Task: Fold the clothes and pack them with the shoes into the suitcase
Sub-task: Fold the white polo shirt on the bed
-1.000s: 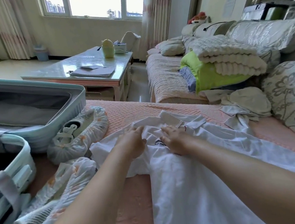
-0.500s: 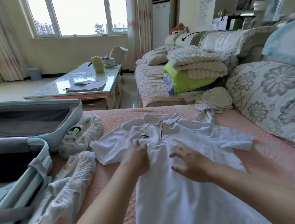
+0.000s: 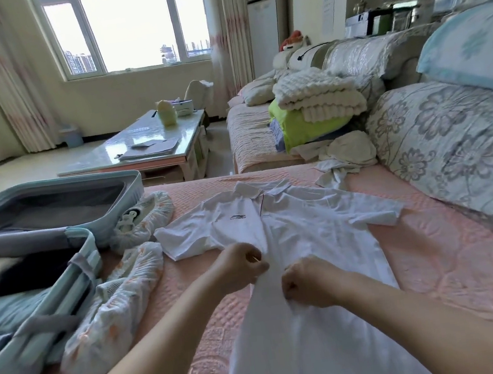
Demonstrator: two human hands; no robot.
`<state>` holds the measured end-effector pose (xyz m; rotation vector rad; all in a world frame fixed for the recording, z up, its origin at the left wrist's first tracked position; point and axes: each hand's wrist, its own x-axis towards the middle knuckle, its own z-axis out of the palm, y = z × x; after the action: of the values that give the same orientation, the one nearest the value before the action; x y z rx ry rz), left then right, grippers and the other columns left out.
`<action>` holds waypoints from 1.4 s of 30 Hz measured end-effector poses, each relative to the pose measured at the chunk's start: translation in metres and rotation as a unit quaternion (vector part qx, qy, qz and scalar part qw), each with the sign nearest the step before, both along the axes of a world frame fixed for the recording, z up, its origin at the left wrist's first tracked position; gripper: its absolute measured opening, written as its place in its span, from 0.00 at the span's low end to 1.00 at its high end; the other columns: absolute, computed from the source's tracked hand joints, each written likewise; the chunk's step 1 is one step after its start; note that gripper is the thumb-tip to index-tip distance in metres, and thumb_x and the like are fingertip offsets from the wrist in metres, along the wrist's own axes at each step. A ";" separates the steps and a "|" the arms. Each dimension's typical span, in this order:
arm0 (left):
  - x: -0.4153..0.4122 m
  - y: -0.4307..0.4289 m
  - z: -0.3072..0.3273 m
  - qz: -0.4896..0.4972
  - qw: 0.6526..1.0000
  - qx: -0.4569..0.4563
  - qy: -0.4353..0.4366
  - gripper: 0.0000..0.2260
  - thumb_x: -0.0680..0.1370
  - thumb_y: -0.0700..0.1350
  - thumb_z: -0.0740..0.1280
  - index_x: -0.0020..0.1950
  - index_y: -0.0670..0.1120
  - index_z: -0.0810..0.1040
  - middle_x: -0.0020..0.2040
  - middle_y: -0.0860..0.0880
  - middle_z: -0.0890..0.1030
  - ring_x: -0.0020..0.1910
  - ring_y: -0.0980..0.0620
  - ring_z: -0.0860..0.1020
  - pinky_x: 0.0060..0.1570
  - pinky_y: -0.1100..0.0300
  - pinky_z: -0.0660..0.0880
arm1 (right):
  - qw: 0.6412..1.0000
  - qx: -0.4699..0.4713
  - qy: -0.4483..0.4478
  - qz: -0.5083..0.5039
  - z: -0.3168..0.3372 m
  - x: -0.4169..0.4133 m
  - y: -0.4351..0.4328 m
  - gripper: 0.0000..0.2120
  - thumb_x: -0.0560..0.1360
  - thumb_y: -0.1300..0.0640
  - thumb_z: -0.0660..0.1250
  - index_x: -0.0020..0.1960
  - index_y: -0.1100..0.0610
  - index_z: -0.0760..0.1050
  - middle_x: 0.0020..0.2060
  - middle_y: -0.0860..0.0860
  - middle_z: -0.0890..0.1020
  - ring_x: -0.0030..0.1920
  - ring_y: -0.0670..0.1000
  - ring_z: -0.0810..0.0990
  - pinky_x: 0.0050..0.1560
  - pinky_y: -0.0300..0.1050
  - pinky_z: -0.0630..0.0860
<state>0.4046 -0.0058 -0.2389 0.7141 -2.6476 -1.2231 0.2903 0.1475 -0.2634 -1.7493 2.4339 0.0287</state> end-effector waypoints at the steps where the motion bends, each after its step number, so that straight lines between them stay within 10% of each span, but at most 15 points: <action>1: 0.000 0.005 -0.002 -0.028 0.997 0.067 0.010 0.04 0.75 0.39 0.72 0.49 0.42 0.83 0.44 0.44 0.85 0.40 0.53 0.81 0.52 0.57 0.79 | 1.000 0.019 0.007 -0.020 0.002 -0.004 0.000 0.11 0.77 0.54 0.63 0.56 0.47 0.81 0.58 0.47 0.81 0.58 0.53 0.79 0.57 0.44 0.73; 7: -0.008 0.012 -0.036 -0.187 0.953 0.220 -0.087 0.27 0.75 0.23 0.59 0.64 0.49 0.77 0.65 0.48 0.78 0.67 0.54 0.74 0.71 0.58 0.65 | 0.964 -0.077 -0.131 -0.219 0.014 -0.046 0.014 0.13 0.79 0.57 0.59 0.53 0.50 0.82 0.55 0.49 0.84 0.56 0.52 0.81 0.57 0.46 0.77; 14: -0.018 -0.016 -0.038 -0.065 0.997 -0.028 0.032 0.20 0.74 0.26 0.60 0.40 0.49 0.82 0.40 0.52 0.82 0.41 0.49 0.80 0.41 0.55 0.77 | 0.902 -0.106 -0.311 -0.279 -0.003 -0.019 -0.013 0.12 0.70 0.53 0.72 0.34 0.62 0.82 0.25 0.49 0.80 0.28 0.50 0.76 0.33 0.42 0.75; 20: -0.005 -0.064 -0.044 -0.043 0.950 -0.310 -0.013 0.22 0.76 0.31 0.61 0.58 0.56 0.80 0.61 0.56 0.78 0.59 0.51 0.76 0.51 0.54 0.76 | 0.889 -0.079 -0.275 -0.357 0.003 -0.028 -0.032 0.09 0.73 0.64 0.61 0.36 0.61 0.77 0.31 0.56 0.79 0.31 0.55 0.77 0.33 0.42 0.73; 26: -0.025 -0.079 -0.058 -0.074 0.924 -0.375 -0.010 0.17 0.79 0.38 0.63 0.64 0.53 0.77 0.61 0.52 0.76 0.58 0.47 0.78 0.49 0.53 0.77 | 0.937 -0.047 -0.096 -0.334 -0.006 -0.030 -0.039 0.15 0.76 0.51 0.57 0.55 0.55 0.77 0.53 0.54 0.81 0.51 0.57 0.79 0.48 0.48 0.73; 31: -0.024 -0.105 -0.046 -0.043 0.919 -0.381 0.093 0.06 0.78 0.35 0.66 0.51 0.45 0.80 0.48 0.45 0.79 0.42 0.42 0.81 0.42 0.49 0.79 | 0.934 -0.179 -0.086 -0.296 -0.007 -0.032 -0.052 0.16 0.81 0.48 0.57 0.45 0.54 0.79 0.42 0.53 0.81 0.43 0.57 0.78 0.41 0.46 0.70; 35: 0.015 -0.127 -0.021 0.116 0.897 -0.388 0.178 0.06 0.77 0.31 0.63 0.48 0.41 0.75 0.44 0.41 0.79 0.38 0.41 0.79 0.36 0.52 0.75 | 0.888 -0.258 -0.238 -0.298 -0.003 -0.035 -0.060 0.18 0.81 0.49 0.63 0.40 0.61 0.78 0.33 0.53 0.79 0.37 0.56 0.79 0.39 0.50 0.75; 39: 0.032 -0.128 -0.026 0.140 0.897 -0.389 -0.155 0.09 0.77 0.38 0.64 0.55 0.44 0.79 0.53 0.44 0.77 0.54 0.41 0.78 0.53 0.49 0.77 | 0.839 -0.249 -0.426 -0.228 -0.011 -0.017 -0.063 0.07 0.79 0.61 0.66 0.45 0.56 0.81 0.32 0.51 0.79 0.30 0.47 0.77 0.34 0.46 0.76; 42: 0.033 -0.117 -0.027 0.066 0.893 -0.398 -0.202 0.16 0.76 0.39 0.65 0.63 0.50 0.77 0.61 0.47 0.72 0.63 0.43 0.70 0.62 0.49 0.71 | 0.892 -0.212 -0.355 -0.184 -0.014 -0.010 -0.057 0.06 0.77 0.58 0.67 0.49 0.48 0.80 0.42 0.46 0.83 0.42 0.46 0.80 0.49 0.46 0.77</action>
<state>0.4379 -0.1228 -0.2661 1.0152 -2.9578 0.1241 0.2802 0.0902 -0.2773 -1.0699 2.2176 -1.0524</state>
